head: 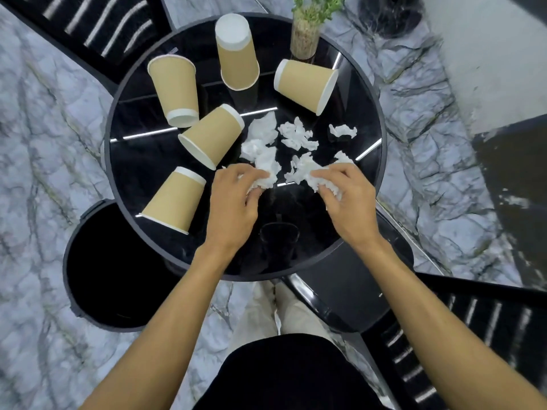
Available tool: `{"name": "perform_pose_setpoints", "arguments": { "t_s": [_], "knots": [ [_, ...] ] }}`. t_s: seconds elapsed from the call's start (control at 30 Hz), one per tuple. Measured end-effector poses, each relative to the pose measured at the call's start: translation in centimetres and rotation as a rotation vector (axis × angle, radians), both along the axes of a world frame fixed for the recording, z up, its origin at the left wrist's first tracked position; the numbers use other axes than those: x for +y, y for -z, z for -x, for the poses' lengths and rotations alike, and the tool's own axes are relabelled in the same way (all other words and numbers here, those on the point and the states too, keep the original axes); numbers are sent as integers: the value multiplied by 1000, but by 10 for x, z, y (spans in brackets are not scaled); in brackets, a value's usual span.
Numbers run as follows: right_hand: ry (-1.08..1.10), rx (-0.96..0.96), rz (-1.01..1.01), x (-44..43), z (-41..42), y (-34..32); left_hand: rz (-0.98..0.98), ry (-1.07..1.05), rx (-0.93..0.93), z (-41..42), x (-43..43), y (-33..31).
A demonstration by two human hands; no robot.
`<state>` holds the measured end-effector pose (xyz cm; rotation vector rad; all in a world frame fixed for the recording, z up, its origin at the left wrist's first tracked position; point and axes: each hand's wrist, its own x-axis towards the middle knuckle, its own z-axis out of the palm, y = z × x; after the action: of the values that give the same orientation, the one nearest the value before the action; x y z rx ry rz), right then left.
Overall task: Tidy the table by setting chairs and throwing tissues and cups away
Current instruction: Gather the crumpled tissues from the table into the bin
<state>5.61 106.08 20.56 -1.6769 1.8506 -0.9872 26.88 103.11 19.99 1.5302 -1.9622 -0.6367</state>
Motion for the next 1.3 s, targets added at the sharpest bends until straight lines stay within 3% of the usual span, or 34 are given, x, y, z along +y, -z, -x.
{"name": "perform_pose_setpoints", "arguments": {
  "t_s": [0.17, 0.27, 0.37, 0.53, 0.73, 1.03, 1.3],
  "knots": [
    [48, 133, -55, -36, 10, 17, -41, 16, -26, 13, -39, 4],
    [48, 317, -188, -41, 7, 36, -56, 67, -203, 19, -52, 24],
    [55, 334, -240, -37, 1, 48, -24, 79, -302, 21, -55, 41],
    [92, 366, -217, -38, -3, 57, 83, 202, -272, 25, -71, 51],
    [74, 361, -149, -41, -5, 67, -111, 246, -293, 33, -87, 60],
    [48, 1, -151, -29, 1, 60, -169, 111, 8, 25, -69, 64],
    [237, 41, -37, -57, 34, 28, -128, -24, 152, 26, -65, 46]
  ]
}}
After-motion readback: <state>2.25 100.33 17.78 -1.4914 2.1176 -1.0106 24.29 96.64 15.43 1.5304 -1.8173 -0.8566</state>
